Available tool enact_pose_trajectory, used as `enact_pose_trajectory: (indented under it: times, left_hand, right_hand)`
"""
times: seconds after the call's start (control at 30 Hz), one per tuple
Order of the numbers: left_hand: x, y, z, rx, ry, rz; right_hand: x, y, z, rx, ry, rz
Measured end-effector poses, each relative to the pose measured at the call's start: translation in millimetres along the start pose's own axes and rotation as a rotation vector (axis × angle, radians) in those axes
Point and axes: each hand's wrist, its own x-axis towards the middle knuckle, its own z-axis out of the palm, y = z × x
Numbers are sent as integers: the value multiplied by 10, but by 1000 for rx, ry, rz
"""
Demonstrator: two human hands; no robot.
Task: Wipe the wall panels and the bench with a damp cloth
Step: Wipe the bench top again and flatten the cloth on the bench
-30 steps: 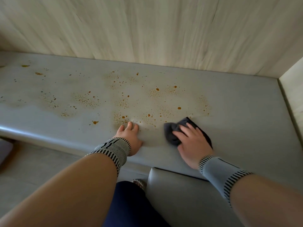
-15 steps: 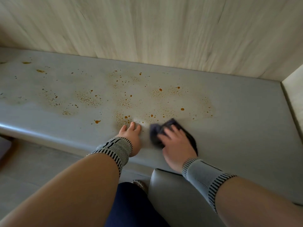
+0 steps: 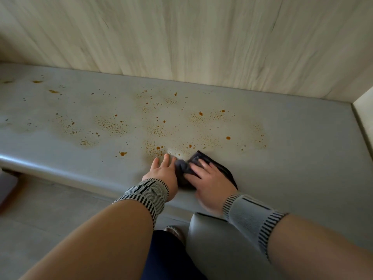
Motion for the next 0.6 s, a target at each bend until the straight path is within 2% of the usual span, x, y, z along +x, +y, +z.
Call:
enact_pose_trajectory:
  times: [0.03,0.07,0.1,0.2,0.23,0.3,0.4,0.43,0.47,0.5,0.6]
  left_hand:
    - [-3,-5,-8,0,-17,1]
    - [-8,-11,-14,-19,-38,-12]
    - [-33,-1,-43,-52,-56,-42]
    - [-90,56,-93,-109,-49,-74]
    - [-96,58,-85,-116,-38,-68]
    - [-90,51,-80,-127,-36,-64]
    - [-62,0,-75,-84,-55,-25]
    - [-67,-8,-87,-71,-50,-2]
    - [-77,-14,-100,-104,-33,8]
    - [-99,-16,-135,-169,-15,7]
    - [-188,20,-245,-269,-38,7]
  right_hand:
    - [24,115,-44,-24,-23,-69]
    - [38,253,-75,-51,-32,-57]
    - [37,365,-117,-80,-39,46]
    - [41,468,-189,-20,106,573]
    - [74,395,-178,12,122,670]
    - [122,166,-120,-17,95,602]
    - [105,56,-95,-39,-13,176]
    - [86,134,-147,-61,-66,91]
    - [64,256,-172,-77,-74,87]
    - [42,386,-183,-85,-47,165]
    - [-36,608,-251,-63,100,657]
